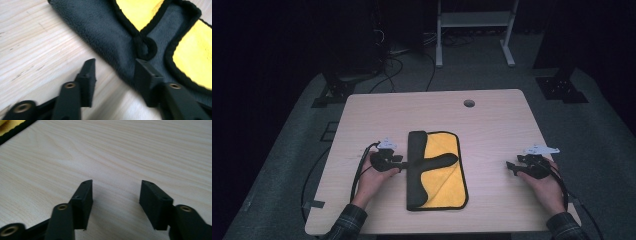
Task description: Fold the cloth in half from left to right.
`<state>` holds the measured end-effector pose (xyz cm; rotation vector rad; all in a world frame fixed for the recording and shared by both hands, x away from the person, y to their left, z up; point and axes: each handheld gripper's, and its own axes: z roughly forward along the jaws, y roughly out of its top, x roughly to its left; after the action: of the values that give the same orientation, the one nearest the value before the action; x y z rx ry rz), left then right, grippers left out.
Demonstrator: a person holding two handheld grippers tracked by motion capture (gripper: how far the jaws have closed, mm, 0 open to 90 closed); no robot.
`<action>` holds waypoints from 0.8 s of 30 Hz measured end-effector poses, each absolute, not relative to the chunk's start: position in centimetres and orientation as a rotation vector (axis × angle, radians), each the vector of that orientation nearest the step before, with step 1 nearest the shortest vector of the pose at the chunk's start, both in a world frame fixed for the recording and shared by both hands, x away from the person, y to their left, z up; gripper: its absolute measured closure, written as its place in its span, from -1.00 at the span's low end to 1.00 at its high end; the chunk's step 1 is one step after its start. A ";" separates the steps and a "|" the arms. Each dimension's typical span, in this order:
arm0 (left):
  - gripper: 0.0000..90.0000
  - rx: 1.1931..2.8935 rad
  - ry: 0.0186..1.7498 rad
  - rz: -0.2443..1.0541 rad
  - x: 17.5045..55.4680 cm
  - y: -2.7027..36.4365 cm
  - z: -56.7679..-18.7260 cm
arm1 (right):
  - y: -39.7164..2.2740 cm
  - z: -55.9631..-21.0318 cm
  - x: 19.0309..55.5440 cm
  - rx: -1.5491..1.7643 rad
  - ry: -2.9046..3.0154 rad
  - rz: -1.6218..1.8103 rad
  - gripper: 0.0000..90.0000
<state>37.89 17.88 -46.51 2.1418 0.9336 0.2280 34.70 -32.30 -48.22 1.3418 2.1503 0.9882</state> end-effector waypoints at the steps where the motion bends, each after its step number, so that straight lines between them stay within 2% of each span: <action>1: 0.03 2.148 0.935 0.231 37.7 18.1 -46.5 | -32.3 -48.2 34.7 1.344 2.156 0.999 0.01; 9: -0.25 2.185 0.957 0.282 35.7 19.9 -46.6 | -30.9 -47.2 35.4 1.269 2.202 1.075 0.19; 18: -0.36 2.208 0.961 0.343 34.2 20.8 -47.1 | -28.5 -46.2 36.3 1.153 2.262 1.155 0.31; 21: -0.40 2.223 0.915 0.381 33.9 20.9 -47.4 | -27.7 -45.9 36.7 1.125 2.276 1.184 0.34; 24: -0.51 2.218 0.887 0.395 33.7 21.1 -47.7 | -26.9 -45.6 37.0 1.096 2.295 1.203 0.35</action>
<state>33.71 21.14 -47.69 2.2182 0.8869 0.3946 36.96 -26.87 -45.57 1.0965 2.2949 1.2027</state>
